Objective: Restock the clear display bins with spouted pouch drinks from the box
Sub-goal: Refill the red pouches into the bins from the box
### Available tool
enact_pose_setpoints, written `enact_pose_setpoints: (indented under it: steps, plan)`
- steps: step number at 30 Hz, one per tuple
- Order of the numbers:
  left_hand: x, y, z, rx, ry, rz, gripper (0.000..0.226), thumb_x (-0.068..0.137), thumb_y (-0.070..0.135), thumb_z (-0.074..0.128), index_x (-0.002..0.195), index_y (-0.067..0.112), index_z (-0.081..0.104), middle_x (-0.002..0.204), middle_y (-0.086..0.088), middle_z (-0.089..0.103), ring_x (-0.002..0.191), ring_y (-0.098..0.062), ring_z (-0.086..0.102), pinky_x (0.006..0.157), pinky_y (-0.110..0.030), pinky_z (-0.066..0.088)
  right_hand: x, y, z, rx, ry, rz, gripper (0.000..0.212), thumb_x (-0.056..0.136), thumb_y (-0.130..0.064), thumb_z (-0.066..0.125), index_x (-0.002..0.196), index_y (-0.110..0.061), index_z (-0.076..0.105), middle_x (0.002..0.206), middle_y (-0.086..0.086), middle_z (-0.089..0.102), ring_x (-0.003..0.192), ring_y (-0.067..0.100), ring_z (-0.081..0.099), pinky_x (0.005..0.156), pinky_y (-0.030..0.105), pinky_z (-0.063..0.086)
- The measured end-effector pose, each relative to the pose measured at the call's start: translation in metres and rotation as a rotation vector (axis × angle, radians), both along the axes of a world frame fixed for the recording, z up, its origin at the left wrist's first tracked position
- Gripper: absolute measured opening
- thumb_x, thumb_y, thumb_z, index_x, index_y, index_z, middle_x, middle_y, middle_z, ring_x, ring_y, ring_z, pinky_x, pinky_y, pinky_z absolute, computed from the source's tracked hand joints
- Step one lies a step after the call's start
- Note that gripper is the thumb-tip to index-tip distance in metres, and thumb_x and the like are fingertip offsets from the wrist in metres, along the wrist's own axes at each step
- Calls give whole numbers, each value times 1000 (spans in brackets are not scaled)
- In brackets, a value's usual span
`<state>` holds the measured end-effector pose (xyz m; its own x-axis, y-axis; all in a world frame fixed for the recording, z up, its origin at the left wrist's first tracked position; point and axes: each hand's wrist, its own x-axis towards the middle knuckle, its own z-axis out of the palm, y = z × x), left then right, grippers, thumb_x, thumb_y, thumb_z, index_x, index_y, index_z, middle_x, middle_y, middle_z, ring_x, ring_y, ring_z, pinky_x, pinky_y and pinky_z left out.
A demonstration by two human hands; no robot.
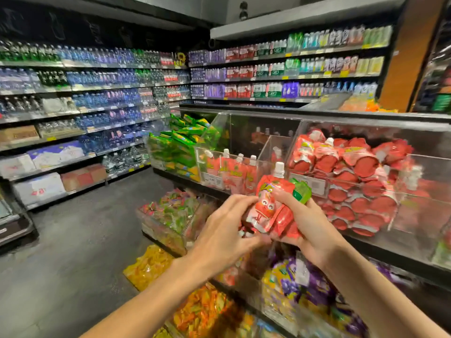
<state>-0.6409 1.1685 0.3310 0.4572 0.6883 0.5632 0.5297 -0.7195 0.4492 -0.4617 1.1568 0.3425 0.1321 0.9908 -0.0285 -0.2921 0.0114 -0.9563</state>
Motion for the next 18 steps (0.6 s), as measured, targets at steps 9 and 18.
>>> enact_pose_setpoints:
  steps: [9, 18]
  plan:
    - [-95, 162, 58, 169, -210, -113, 38, 87, 42, 65, 122, 26, 62, 109, 15, 68, 92, -4, 63, 81, -17, 45, -85, 118, 56, 60, 31, -35, 51, 70, -52, 70, 111, -20, 69, 101, 8, 75, 71, 19, 71, 61, 36, 57]
    - [-82, 323, 120, 94, 160, -66, 38, 84, 46, 73, 116, 29, 63, 107, -8, 68, 103, -29, 58, 82, -34, 41, -81, 180, 80, 48, -77, -362, 49, 85, -42, 70, 120, -8, 65, 85, 9, 75, 60, 18, 71, 47, 29, 55]
